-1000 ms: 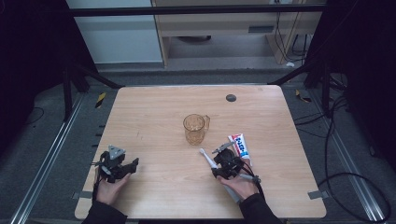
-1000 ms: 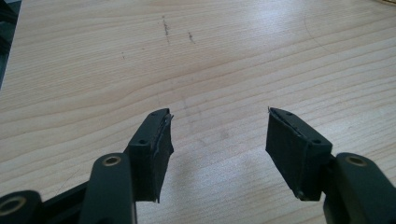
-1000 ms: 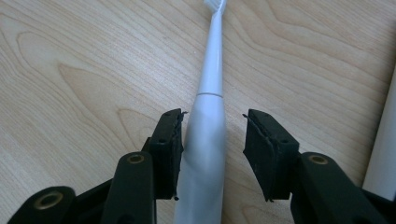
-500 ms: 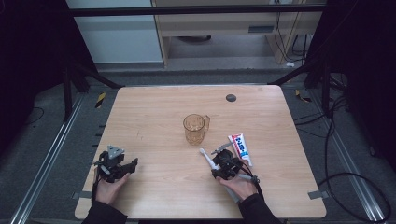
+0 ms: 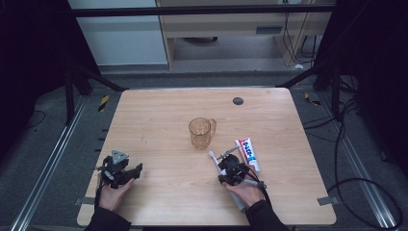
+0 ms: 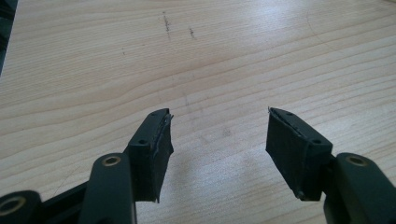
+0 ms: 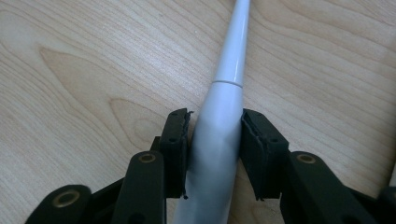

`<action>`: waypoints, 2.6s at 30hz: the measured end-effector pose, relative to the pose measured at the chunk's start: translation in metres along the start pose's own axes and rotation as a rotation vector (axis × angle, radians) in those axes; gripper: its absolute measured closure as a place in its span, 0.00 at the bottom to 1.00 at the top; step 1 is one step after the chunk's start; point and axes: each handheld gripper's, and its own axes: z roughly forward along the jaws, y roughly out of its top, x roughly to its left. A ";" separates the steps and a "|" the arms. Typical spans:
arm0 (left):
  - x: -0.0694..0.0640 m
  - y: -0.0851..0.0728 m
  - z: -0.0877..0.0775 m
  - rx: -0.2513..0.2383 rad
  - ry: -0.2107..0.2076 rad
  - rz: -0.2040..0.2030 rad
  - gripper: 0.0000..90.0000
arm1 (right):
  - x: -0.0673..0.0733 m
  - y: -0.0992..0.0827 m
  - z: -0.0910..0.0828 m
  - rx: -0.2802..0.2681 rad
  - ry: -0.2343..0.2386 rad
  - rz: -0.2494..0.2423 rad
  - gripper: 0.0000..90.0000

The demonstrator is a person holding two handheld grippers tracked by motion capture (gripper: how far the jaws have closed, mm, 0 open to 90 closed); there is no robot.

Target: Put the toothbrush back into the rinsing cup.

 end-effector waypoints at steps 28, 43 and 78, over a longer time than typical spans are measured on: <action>-0.001 0.000 0.001 0.002 -0.003 0.001 0.44 | -0.011 0.005 -0.027 -0.055 0.043 0.035 0.75; -0.001 0.000 0.001 0.002 -0.002 0.001 0.45 | -0.016 0.007 -0.054 -0.179 0.052 0.058 0.75; -0.002 0.001 -0.002 -0.035 0.003 -0.006 0.45 | -0.011 0.052 -0.102 -0.742 -0.016 0.137 0.75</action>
